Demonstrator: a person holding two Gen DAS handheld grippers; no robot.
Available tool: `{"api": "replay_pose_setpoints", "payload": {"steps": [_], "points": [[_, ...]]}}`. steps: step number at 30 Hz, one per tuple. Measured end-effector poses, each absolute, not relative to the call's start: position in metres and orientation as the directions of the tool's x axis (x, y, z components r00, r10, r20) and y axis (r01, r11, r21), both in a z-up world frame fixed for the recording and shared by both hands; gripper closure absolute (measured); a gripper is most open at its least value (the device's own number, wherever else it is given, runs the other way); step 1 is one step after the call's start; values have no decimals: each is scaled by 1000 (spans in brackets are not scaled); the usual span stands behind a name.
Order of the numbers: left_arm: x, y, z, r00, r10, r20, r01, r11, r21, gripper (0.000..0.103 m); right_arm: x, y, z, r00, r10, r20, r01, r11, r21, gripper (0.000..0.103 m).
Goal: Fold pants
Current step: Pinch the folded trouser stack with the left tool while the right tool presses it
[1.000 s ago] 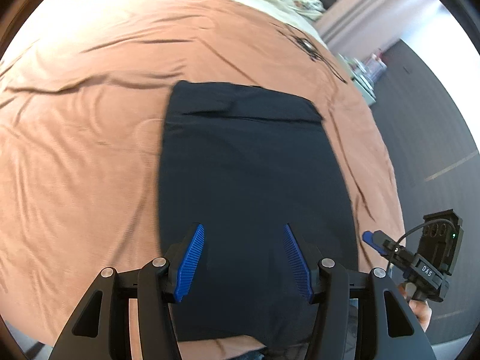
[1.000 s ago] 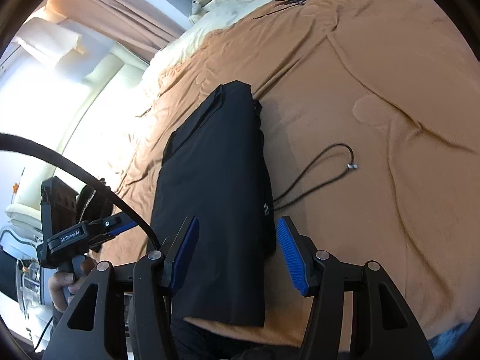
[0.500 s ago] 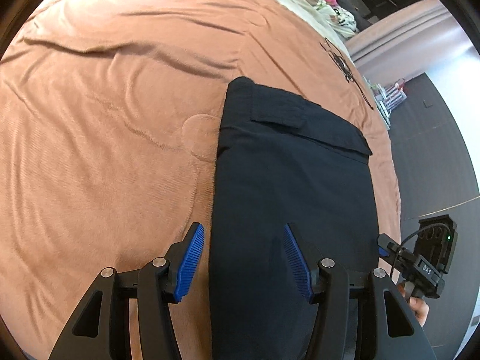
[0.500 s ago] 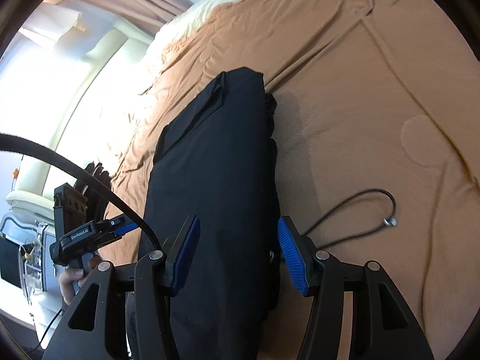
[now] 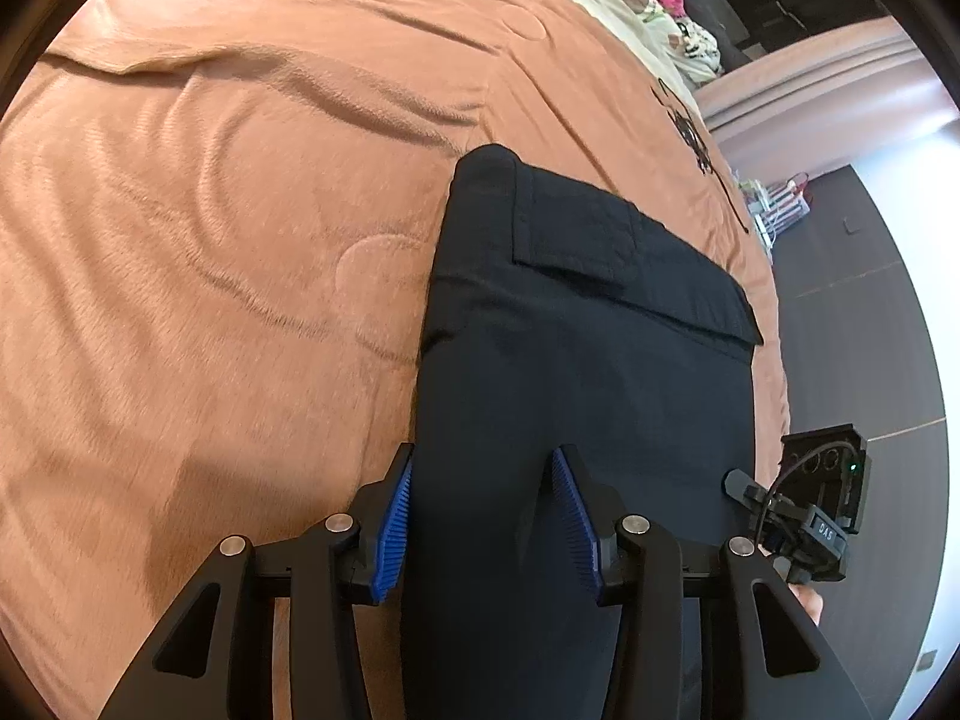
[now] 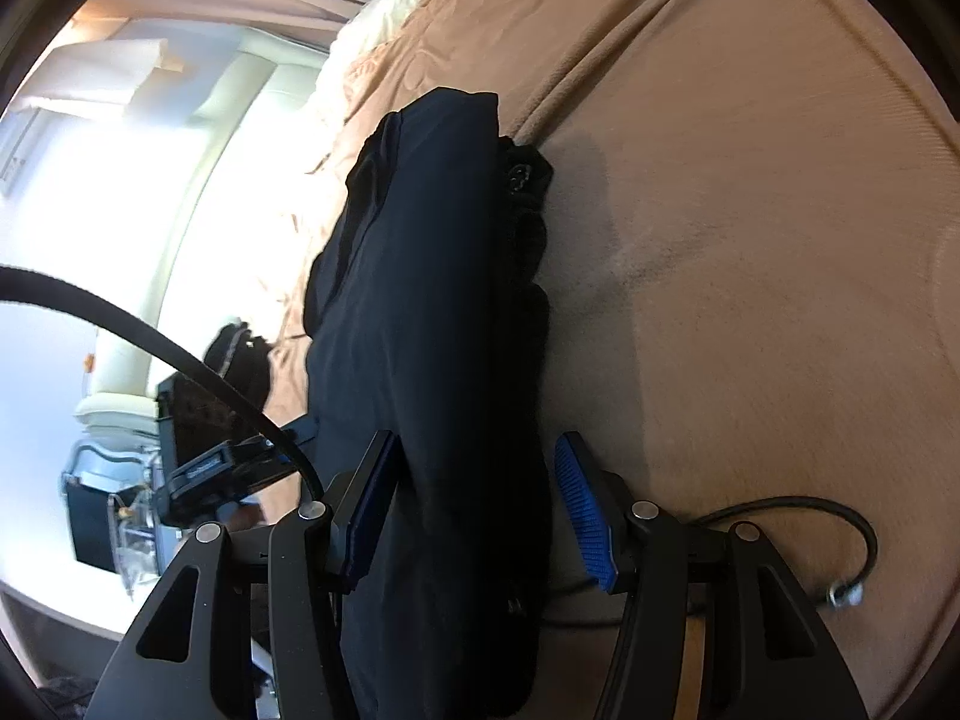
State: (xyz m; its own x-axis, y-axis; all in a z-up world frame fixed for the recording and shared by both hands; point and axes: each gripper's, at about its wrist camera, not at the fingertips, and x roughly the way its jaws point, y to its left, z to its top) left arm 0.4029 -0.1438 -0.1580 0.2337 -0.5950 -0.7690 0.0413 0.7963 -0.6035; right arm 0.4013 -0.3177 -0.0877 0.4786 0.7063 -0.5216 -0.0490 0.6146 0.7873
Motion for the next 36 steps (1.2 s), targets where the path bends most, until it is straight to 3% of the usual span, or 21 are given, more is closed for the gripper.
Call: {"api": "replay_pose_setpoints", "payload": {"steps": [4, 6, 8, 11, 16, 19, 22, 23, 33, 36], "points": [[406, -144, -160, 240, -609, -756, 32, 783, -621, 62, 408, -319, -91, 465, 732, -497, -73, 591, 803, 50], [406, -143, -159, 242, -614, -751, 33, 779, -626, 76, 410, -320, -93, 462, 740, -489, -77, 583, 809, 50], [406, -143, -152, 255, -617, -745, 42, 777, -629, 84, 411, -318, -93, 470, 734, -489, -89, 591, 802, 69], [409, -141, -139, 289, -620, -729, 42, 769, -638, 90, 406, -317, -92, 490, 745, -452, -101, 564, 820, 81], [416, -136, -140, 274, -632, -725, 38, 760, -648, 92, 395, -314, -95, 492, 744, -453, -101, 566, 819, 82], [417, -136, -146, 248, -626, -740, 26, 767, -641, 89, 396, -314, -98, 473, 718, -511, -79, 612, 787, 73], [415, -136, -153, 241, -626, -742, 21, 768, -641, 81, 396, -317, -96, 473, 703, -531, -87, 637, 766, 55], [415, -135, -157, 238, -629, -740, 14, 764, -645, 78, 398, -317, -96, 471, 703, -533, -89, 638, 765, 55], [417, -141, -170, 252, -652, -715, 20, 742, -670, 77, 422, -306, -99, 438, 754, -490, -147, 598, 788, 55], [410, -136, -164, 272, -654, -706, 36, 740, -671, 90, 423, -300, -100, 446, 740, -504, -162, 620, 768, 68]]}}
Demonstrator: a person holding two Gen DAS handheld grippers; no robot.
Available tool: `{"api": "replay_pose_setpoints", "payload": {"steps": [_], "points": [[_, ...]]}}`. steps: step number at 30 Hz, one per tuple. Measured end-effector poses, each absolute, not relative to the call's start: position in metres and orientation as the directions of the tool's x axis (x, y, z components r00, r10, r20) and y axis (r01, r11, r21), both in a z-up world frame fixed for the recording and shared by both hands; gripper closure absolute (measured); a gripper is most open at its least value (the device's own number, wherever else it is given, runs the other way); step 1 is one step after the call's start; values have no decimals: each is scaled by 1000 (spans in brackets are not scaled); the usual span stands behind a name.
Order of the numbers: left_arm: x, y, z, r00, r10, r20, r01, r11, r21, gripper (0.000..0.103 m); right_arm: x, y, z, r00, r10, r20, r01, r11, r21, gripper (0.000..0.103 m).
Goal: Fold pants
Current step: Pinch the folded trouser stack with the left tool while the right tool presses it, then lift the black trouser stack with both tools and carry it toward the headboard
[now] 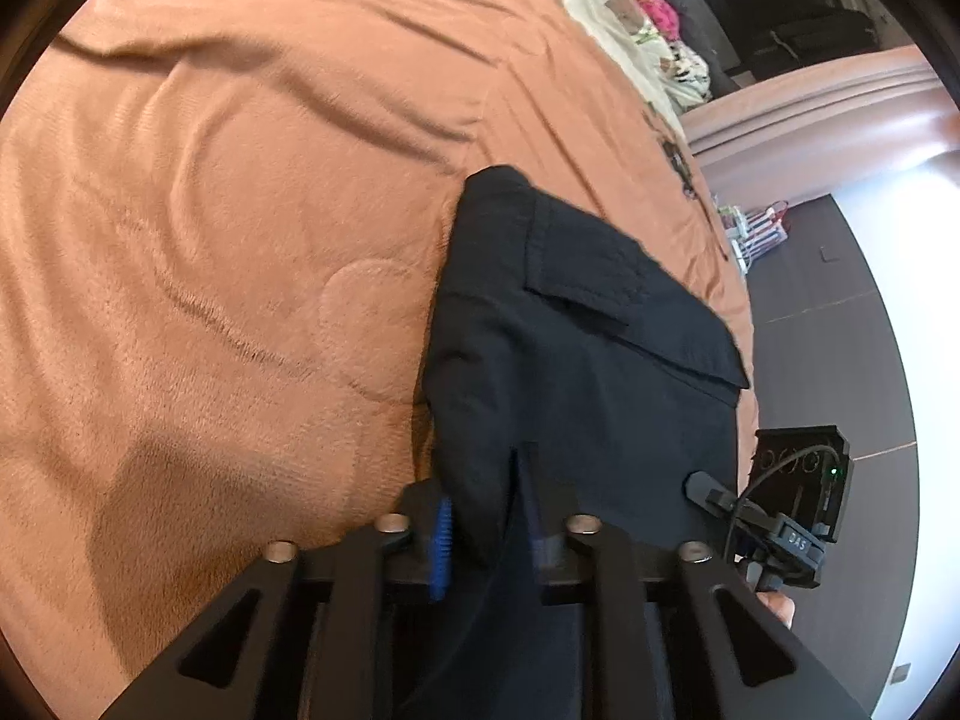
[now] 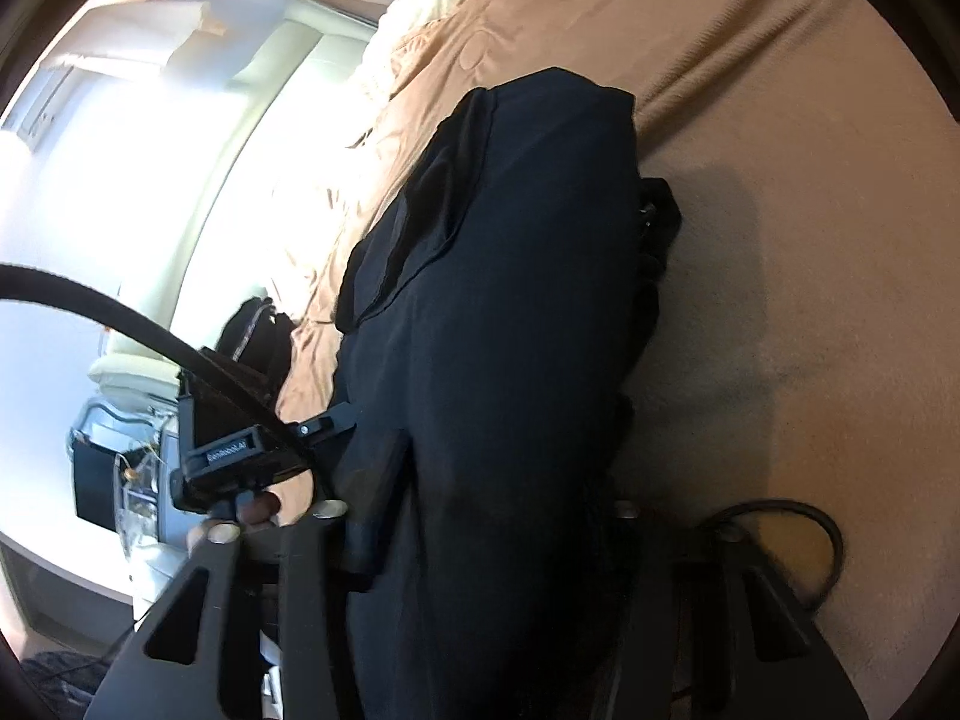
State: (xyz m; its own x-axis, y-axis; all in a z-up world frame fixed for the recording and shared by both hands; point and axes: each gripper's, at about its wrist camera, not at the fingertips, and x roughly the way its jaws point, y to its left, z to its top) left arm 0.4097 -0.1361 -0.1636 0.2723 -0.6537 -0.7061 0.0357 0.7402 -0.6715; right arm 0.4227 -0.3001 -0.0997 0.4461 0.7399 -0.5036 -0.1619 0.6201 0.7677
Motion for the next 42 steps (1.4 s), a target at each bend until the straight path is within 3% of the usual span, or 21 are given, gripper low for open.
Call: {"api": "replay_pose_setpoints", "payload": {"steps": [2, 7, 25, 42], "points": [[406, -135, -154, 292, -651, -701, 51, 742, -668, 91, 419, -302, -97, 451, 753, -479, -165, 598, 784, 78], [394, -131, -130, 322, -647, -691, 83, 746, -660, 92, 399, -294, -75, 482, 743, -465, -214, 614, 760, 80], [312, -86, -23, 478, -625, -618, 159, 753, -638, 93, 340, -255, -11, 547, 755, -363, -340, 596, 727, 81], [254, -24, 85, 620, -522, -585, 183, 822, -539, 93, 297, -172, 55, 555, 784, -278, -490, 578, 652, 81]]}}
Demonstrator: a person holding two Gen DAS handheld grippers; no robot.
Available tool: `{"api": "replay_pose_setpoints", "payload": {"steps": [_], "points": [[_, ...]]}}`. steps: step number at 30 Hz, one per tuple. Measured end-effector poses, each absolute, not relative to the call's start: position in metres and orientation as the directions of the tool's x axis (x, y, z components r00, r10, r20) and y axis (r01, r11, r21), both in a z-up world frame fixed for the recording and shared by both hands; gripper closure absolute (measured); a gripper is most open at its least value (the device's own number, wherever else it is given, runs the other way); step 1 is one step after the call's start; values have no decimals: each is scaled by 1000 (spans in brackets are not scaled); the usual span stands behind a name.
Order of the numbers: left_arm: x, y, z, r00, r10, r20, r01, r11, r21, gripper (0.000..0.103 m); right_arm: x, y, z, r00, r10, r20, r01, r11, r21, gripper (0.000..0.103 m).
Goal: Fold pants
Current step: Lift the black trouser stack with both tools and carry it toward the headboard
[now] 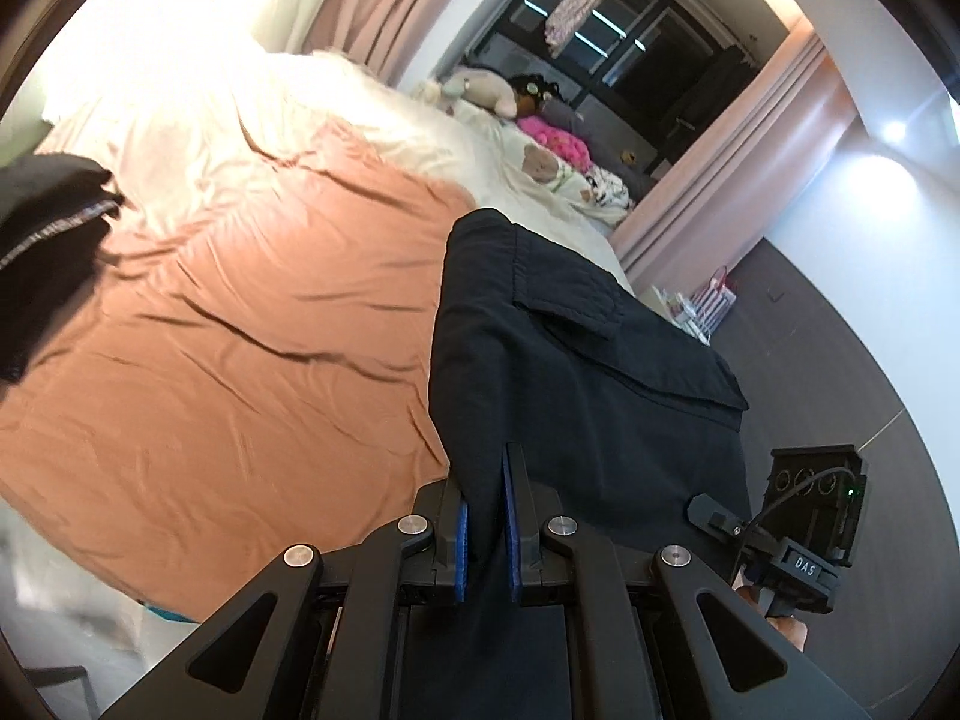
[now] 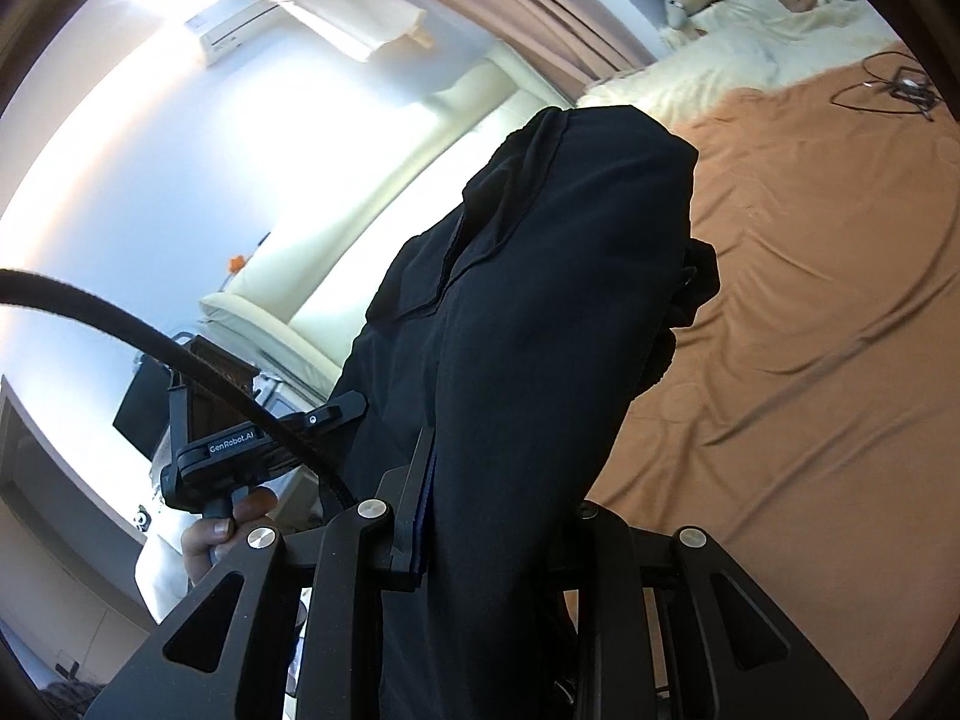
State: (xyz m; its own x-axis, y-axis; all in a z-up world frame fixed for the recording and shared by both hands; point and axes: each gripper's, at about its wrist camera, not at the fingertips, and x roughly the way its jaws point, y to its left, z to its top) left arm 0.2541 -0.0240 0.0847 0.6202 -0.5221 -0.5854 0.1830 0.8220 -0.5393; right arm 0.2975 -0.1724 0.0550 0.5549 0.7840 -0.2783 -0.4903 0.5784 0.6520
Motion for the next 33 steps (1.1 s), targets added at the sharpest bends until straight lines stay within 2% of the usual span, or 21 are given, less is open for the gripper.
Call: {"api": "replay_pose_setpoints", "payload": {"steps": [12, 33], "points": [[250, 63, 101, 662, -501, -557, 152, 818, -555, 93, 329, -131, 64, 508, 808, -298, -525, 565, 637, 81], [272, 238, 105, 755, -433, -492, 93, 814, -574, 93, 408, 10, 73, 434, 846, -310, -597, 528, 604, 81]]}}
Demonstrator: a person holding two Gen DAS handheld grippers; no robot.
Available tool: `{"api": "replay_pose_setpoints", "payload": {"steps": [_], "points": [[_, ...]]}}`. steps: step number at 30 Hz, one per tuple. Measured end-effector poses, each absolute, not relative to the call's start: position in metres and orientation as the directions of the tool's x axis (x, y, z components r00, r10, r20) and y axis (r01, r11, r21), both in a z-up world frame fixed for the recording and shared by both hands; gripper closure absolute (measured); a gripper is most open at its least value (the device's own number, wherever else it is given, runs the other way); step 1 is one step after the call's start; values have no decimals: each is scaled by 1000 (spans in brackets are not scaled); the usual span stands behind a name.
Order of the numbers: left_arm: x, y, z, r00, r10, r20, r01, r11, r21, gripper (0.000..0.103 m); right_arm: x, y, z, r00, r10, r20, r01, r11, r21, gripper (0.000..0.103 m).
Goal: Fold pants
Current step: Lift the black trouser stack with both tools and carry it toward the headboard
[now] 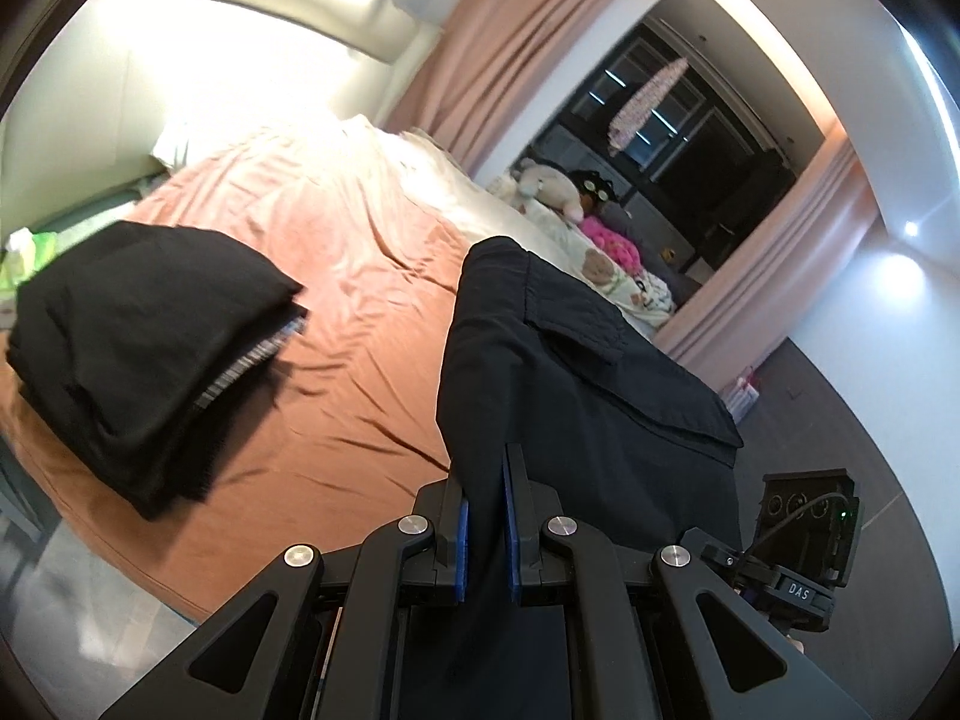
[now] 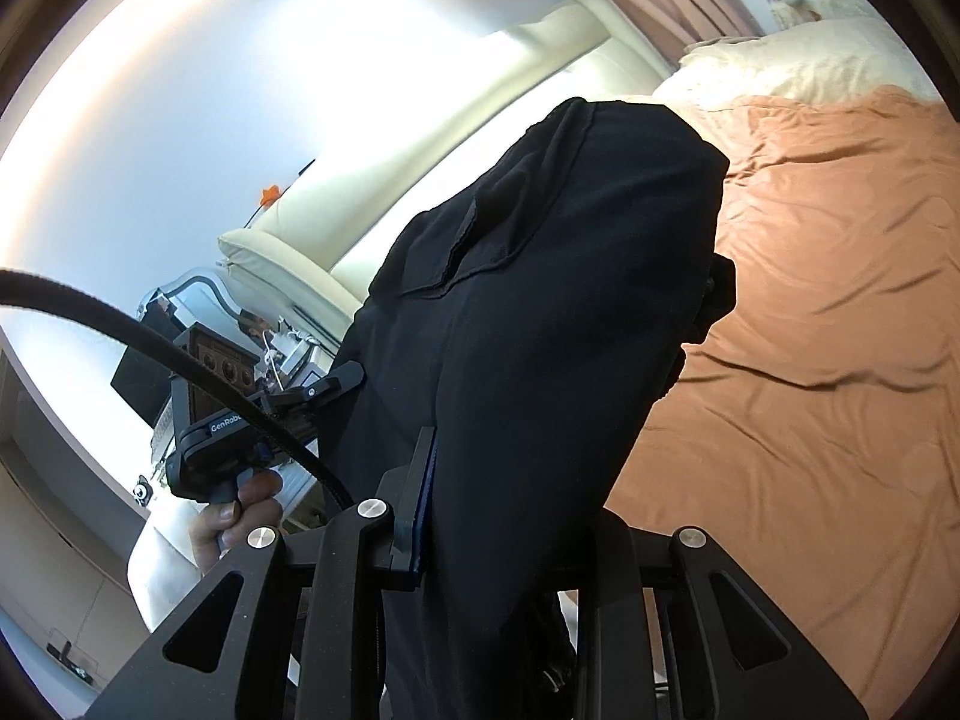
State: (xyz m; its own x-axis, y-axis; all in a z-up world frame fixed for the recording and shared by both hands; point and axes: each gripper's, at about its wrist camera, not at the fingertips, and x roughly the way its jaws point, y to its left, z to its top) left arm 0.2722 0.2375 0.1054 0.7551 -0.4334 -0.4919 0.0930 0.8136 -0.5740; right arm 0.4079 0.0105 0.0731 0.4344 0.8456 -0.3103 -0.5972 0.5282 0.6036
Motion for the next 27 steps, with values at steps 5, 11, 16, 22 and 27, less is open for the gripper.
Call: {"api": "replay_pose_setpoints", "payload": {"steps": [5, 11, 16, 22, 27], "points": [[278, 288, 103, 778, -390, -493, 48, 818, -573, 93, 425, 48, 69, 408, 857, -313, -615, 512, 600, 81], [287, 333, 111, 802, -319, -505, -11, 838, -546, 94, 453, 101, 70, 366, 877, -311, -638, 480, 602, 82], [299, 365, 118, 814, -272, -513, -44, 852, -522, 94, 478, 136, 74, 337, 891, -305, -652, 454, 607, 82], [316, 406, 121, 827, -222, -516, -91, 853, -513, 94, 504, 185, 79, 317, 901, -296, -672, 433, 601, 82], [336, 443, 121, 831, -182, -526, -132, 854, -504, 94, 521, 215, 74, 307, 907, -287, -672, 421, 609, 82]]}}
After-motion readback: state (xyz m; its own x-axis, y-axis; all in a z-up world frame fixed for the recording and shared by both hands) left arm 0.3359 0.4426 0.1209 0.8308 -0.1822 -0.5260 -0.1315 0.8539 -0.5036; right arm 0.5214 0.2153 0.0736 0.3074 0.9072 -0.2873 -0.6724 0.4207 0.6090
